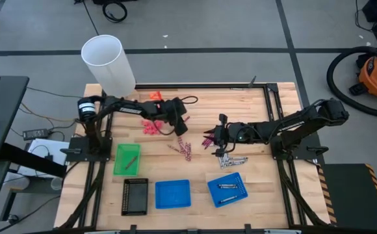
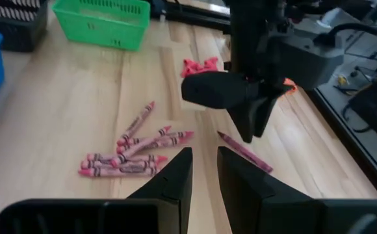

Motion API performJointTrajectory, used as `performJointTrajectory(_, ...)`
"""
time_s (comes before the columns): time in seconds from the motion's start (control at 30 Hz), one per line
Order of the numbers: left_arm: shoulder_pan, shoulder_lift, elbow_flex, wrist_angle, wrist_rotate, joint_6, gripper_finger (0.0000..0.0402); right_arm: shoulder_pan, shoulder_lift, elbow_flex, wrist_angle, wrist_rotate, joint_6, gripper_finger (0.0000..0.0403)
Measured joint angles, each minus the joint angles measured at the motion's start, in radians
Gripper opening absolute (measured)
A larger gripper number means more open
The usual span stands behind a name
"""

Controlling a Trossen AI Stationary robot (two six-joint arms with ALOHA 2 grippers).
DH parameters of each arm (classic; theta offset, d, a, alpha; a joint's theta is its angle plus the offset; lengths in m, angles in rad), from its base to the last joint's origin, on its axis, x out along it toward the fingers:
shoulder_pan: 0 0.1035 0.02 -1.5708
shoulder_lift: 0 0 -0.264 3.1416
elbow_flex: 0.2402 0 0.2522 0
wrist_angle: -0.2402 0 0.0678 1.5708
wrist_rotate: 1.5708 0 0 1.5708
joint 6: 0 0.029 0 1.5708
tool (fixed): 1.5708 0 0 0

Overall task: Sort crayons
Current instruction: Put the red crayon into the green basket

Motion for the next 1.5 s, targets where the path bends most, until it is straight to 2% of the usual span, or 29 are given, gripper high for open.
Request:
performJointTrajectory(0.4,0.014,0.081,0.006,0.045,0.045,-0.018,0.0110,0.017,0.000,0.000,-0.026,0.021,0.009,0.0083)
performJointTrajectory(0.53,0.010,0.086,0.007,0.048,0.041,-0.015,0.0087,0.016,0.000,0.000,-0.026,0.025,0.023,0.0083)
performJointTrajectory(0.77,0.007,0.086,0.009,0.012,0.044,0.001,0.0013,0.016,0.000,0.000,-0.024,0.027,0.026,0.0083)
performJointTrajectory(0.97,-0.004,0.068,0.006,-0.022,0.050,0.021,0.0019,0.022,0.000,0.000,-0.030,0.027,0.030,0.0083)
performJointTrajectory(1.13,-0.006,-0.004,-0.003,-0.153,0.070,0.050,0.0019,0.027,0.000,0.001,-0.077,0.068,0.026,0.0083)
performJointTrajectory(1.3,-0.026,-0.133,-0.001,-0.301,0.066,0.057,0.0019,0.023,0.000,0.001,-0.107,0.129,0.011,0.0083)
performJointTrajectory(1.5,-0.113,-0.307,-0.001,-0.478,0.039,-0.015,0.0019,-0.028,-0.001,0.000,-0.072,0.152,-0.096,0.0083)
